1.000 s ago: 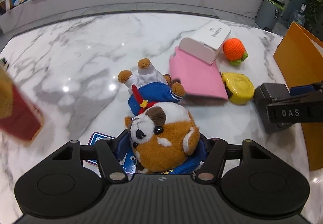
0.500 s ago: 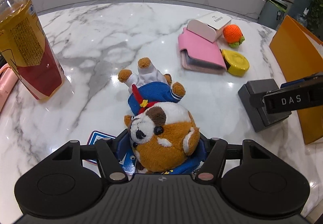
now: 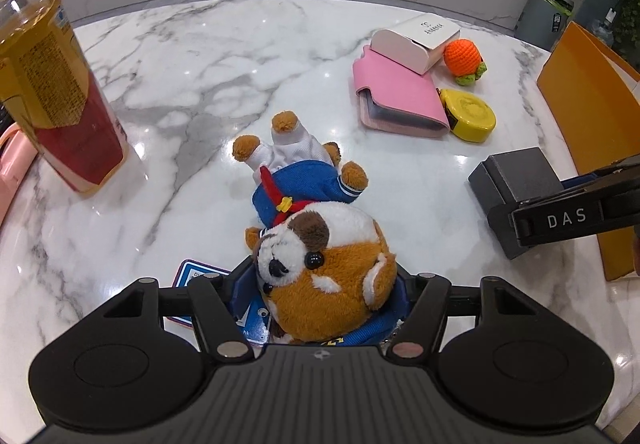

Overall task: Organize objects
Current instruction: 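Lift plush dog with left tool while right tool carries gray box toward orange box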

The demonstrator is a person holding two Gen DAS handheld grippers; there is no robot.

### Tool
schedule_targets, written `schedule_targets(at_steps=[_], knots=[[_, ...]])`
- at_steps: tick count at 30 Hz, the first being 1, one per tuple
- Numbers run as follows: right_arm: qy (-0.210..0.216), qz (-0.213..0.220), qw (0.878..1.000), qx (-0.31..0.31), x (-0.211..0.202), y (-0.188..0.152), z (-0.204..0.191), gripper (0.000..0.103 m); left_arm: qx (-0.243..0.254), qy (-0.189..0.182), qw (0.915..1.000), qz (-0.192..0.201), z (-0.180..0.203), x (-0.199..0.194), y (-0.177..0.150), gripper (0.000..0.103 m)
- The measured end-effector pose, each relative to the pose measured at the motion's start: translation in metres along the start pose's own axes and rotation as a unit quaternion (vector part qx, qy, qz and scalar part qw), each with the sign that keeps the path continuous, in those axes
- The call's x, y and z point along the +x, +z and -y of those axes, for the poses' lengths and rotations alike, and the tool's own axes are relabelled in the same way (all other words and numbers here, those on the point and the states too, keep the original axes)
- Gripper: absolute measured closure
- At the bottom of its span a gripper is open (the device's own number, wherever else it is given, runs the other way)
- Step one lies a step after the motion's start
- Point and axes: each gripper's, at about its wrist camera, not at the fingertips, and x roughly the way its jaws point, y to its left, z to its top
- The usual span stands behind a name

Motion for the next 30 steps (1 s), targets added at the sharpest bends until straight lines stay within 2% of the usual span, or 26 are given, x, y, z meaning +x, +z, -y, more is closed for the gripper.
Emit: schedule_targets(at_steps=[14,30], knots=[[0.021,0.034,0.999,0.027,-0.027,-0.007,0.010,0.026,0.003,-0.010,0.9998,0.018,0.006,-0.030,-0.007,0.031],[0.059,0.093,0.992,0.064,-0.075,-0.016,0.025,0.026,0.040,-0.010,0.9977,0.054,0.040,-0.071,0.010,0.031]])
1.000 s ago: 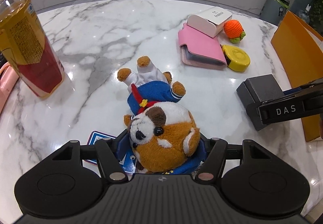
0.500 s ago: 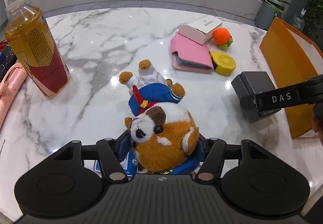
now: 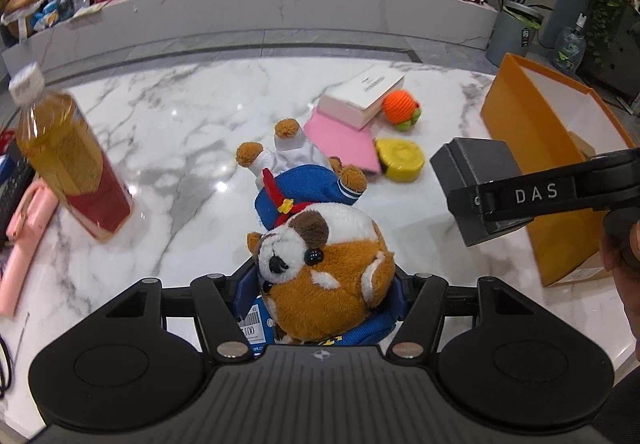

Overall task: Organize objects
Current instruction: 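Lift plush dog with left tool while right tool carries gray box toward orange box, then lower plush dog with left tool while right tool lowers gray box into orange box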

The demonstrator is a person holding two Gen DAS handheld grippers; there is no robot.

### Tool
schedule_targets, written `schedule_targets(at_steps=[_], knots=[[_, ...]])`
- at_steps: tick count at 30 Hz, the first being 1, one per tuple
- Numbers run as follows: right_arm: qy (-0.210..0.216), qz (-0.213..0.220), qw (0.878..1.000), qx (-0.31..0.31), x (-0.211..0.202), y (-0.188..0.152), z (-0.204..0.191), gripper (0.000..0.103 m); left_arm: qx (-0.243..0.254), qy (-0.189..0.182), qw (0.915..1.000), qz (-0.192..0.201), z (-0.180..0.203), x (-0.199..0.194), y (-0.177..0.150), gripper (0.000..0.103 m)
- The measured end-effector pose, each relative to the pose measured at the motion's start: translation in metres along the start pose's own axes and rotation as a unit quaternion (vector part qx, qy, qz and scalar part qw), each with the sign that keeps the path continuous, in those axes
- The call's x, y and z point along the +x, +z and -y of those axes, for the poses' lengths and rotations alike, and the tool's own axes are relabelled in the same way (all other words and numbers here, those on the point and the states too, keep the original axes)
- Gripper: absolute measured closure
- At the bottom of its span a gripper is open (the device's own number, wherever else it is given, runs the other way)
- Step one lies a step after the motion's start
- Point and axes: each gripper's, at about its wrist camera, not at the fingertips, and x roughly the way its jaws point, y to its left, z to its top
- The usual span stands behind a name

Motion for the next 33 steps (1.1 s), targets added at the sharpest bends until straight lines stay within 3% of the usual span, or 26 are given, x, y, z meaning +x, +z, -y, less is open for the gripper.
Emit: schedule_targets(at_steps=[9,22,33], knots=[[0.009,0.037,0.999,0.001,-0.038,0.009,0.017,0.026,0.023,-0.011,0.9994,0.023,0.029,-0.013,0.025,0.031],[-0.018,0.090,0.995,0.032,-0.110,0.023,0.087,0.026,0.067,-0.037,0.9960,0.047,0.075,-0.019,0.065,0.031],[-0.065,0.095,0.992,0.058,-0.130,0.025,0.155,0.026,0.084,-0.112,0.9885,0.058,0.135,-0.005,0.094,0.031]])
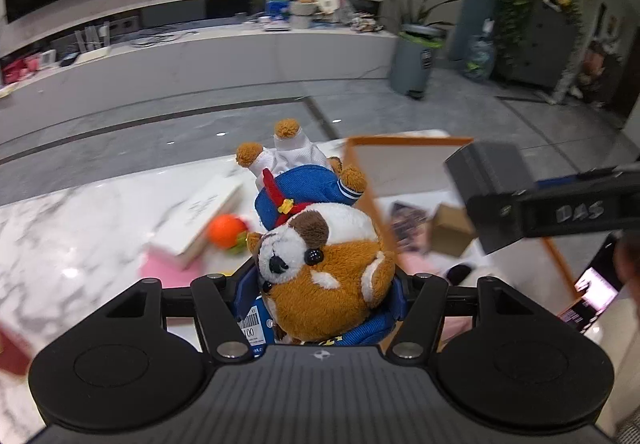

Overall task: Organize objects
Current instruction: 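Lower plush dog with left tool while right tool lowers gray box into orange box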

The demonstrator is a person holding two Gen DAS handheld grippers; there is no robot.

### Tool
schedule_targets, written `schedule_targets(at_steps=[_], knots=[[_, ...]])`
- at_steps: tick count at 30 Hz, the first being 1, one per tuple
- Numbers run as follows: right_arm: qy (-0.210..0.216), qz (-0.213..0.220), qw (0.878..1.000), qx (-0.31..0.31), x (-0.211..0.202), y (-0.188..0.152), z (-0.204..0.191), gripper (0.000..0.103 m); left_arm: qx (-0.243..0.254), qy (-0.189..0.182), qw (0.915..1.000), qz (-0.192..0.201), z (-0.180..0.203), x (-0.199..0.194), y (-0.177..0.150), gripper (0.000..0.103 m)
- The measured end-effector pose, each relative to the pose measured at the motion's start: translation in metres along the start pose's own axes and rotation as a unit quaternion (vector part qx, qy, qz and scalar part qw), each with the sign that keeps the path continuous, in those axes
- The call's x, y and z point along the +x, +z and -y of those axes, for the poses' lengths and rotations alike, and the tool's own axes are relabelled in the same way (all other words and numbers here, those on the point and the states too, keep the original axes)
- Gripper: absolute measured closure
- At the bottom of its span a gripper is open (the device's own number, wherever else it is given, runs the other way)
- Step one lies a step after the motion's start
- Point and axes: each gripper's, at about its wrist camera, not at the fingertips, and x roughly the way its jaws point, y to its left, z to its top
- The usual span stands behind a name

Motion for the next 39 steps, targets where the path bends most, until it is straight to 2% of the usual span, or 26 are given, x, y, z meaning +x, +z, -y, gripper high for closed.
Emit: schedule_targets(at_steps=[4,7,16,21,26,33,39], knots=[[-0.017,-0.004,1.000,0.024,0.012,0.006,0.027,0.026,0.024,-0.031,0.9992,-0.002,0.023,0.017,0.013,0.031],[-0.028,-0.008,0.999,0.043,0.023,0.009,0.045,0.026,0.049,-0.039,0.9980,-0.003,0.039,0.032,0.021,0.031],[-0.056,-0.038,0.995,0.068,0.059,-0.005,0.078,0.027,0.035,-0.081,0.9959,-0.020,0.060,0.085,0.034,0.031],[-0.069,-0.062,0.993,0.071,0.084,-0.021,0.089,0.026,0.016,-0.073,0.9963,-0.042,0.059,0.117,0.034,0.031],[-0.065,-0.079,0.992,0.072,0.108,-0.032,0.091,0.026,0.037,-0.063,0.9962,-0.048,0.068,0.129,0.026,0.031],[-0.083,-0.079,0.993,0.036,0.122,-0.031,0.076,0.026,0.052,-0.059,0.9954,-0.055,0.076,0.137,0.027,0.031],[-0.109,-0.099,0.989,-0.015,0.137,-0.030,0.066,0.026,0.088,-0.031,0.9943,-0.053,0.087,0.142,0.024,0.030]])
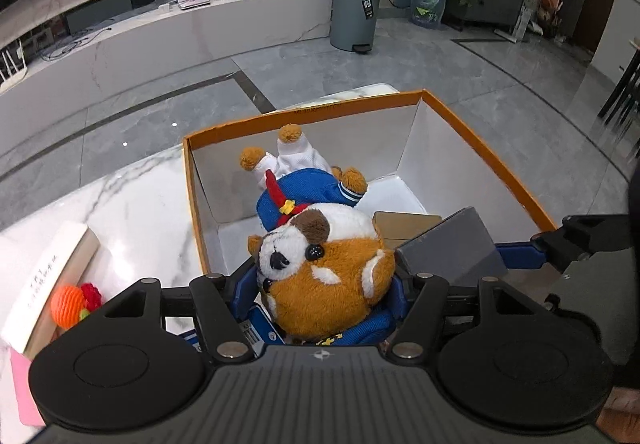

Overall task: Organize objects
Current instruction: 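Lower plush dog with left tool while right tool lowers gray box into orange box, then open both tools releasing the plush dog and gray box in the box, then withdraw both tools from the orange box back over the table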

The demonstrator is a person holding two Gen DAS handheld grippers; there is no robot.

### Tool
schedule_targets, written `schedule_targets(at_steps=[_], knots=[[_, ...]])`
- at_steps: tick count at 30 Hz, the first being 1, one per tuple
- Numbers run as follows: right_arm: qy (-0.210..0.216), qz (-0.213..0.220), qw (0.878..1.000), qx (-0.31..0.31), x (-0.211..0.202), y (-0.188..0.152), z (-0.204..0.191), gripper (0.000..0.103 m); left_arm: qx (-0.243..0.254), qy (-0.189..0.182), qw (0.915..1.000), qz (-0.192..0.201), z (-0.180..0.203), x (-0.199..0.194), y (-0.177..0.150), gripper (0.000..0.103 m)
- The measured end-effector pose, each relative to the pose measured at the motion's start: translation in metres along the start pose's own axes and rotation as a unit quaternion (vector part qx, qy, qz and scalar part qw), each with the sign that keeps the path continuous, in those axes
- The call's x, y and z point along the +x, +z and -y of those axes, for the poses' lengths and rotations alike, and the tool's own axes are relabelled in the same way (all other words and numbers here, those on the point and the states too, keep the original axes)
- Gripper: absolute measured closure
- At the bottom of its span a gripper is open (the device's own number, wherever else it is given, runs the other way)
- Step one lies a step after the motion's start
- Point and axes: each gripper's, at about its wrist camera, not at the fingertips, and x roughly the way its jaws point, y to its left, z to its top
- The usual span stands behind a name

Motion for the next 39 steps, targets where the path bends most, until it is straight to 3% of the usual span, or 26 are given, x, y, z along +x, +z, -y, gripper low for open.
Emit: schedule_targets(at_steps=[5,10,13,16,21,39], knots=[[-0.028,0.021,0.999,-0.026,0.013,0.008,-0.003,0.026,-0.024,0.003,0.9997,0.004,-0.006,-0.002,0.001,0.029],[-0.037,0.006,0.998,-0.056,0.021,0.015,-0.005,0.025,-0.029,-0.020,0.9994,0.000,-0.015,-0.007,0.001,0.030],[-0.028,-0.003,0.998,-0.057,0.018,0.013,-0.004,0.013,-0.024,-0.023,0.9994,0.002,-0.014,-0.011,0.004,0.024],[-0.026,-0.005,0.998,-0.050,0.013,0.011,-0.002,0.013,-0.035,-0.018,0.9990,0.020,-0.016,-0.017,0.006,0.018],[-0.030,-0.001,0.999,-0.042,0.005,0.009,0.000,0.012,-0.057,-0.036,0.9973,0.029,-0.021,-0.028,0.013,0.018],[-0.034,0.037,0.998,-0.037,-0.051,0.019,-0.012,0.012,-0.042,-0.024,0.9980,0.040,-0.026,-0.071,0.014,0.018]])
